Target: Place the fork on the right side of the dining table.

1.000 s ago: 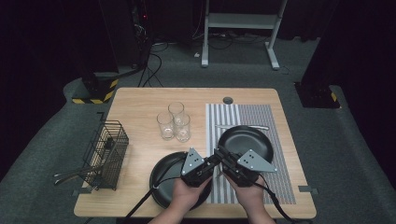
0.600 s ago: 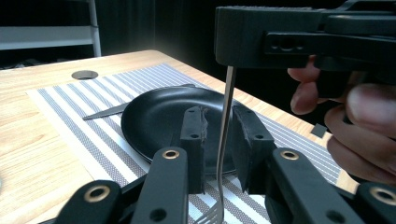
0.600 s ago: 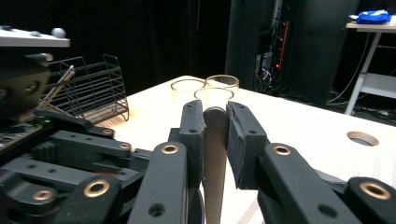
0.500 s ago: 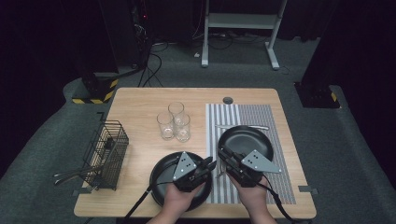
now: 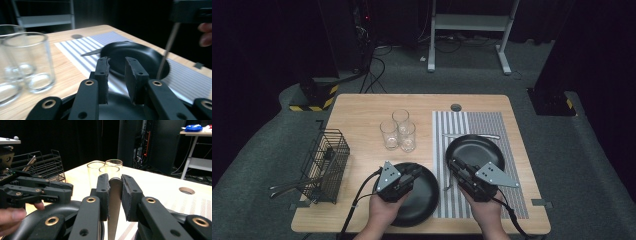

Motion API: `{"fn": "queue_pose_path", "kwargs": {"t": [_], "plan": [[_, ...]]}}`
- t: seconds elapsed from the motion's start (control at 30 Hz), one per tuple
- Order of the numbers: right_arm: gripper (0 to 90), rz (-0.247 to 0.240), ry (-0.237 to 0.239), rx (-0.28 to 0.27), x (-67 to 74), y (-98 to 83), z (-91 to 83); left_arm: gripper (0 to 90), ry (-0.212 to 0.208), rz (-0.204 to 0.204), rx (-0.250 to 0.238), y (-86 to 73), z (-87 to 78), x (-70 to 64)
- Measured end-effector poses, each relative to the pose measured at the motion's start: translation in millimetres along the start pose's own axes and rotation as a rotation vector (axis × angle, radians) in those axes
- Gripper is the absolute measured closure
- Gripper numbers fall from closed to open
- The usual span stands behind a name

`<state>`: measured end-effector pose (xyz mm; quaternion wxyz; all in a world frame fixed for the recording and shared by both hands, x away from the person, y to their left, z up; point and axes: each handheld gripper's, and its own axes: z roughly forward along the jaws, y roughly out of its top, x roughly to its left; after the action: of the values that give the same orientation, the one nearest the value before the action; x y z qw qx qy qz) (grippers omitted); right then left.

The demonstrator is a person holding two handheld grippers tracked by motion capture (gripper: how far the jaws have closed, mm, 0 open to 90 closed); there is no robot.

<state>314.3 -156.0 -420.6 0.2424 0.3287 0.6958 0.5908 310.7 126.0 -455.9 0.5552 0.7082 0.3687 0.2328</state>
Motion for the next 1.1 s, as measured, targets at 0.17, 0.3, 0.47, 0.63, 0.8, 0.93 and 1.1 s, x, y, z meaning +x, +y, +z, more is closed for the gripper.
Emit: {"fn": "queue_pose_path", "kwargs": {"t": [0.17,0.3,0.47,0.63,0.8,0.93,1.1], "plan": [[77.0,0.003,-0.005,0.000,-1.1,-0.4,-1.8,71.4,0.066,0.002,0.006,-7.5,-12.6,15.6],[77.0,0.009,-0.007,-0.002,-2.5,-1.1,-3.5,70.0,0.117,-0.015,0.013,-14.7,-23.2,28.9],[76.9,0.010,-0.010,-0.005,-4.0,-1.7,-5.0,67.2,0.193,-0.028,0.021,-26.6,-37.8,45.0],[76.9,0.015,-0.014,-0.007,-5.6,-3.0,-7.5,66.7,0.283,-0.045,0.023,-39.3,-50.4,58.2],[76.8,0.017,-0.018,-0.009,-7.4,-4.0,-9.9,67.0,0.357,-0.042,0.033,-50.8,-57.6,66.5],[76.7,0.022,-0.020,-0.012,-8.8,-4.9,-11.5,67.8,0.369,-0.066,0.057,-61.5,-58.2,72.2],[76.6,0.030,-0.023,-0.018,-12.1,-7.3,-15.6,66.7,0.392,-0.072,0.064,-70.1,-58.2,75.3]]}}
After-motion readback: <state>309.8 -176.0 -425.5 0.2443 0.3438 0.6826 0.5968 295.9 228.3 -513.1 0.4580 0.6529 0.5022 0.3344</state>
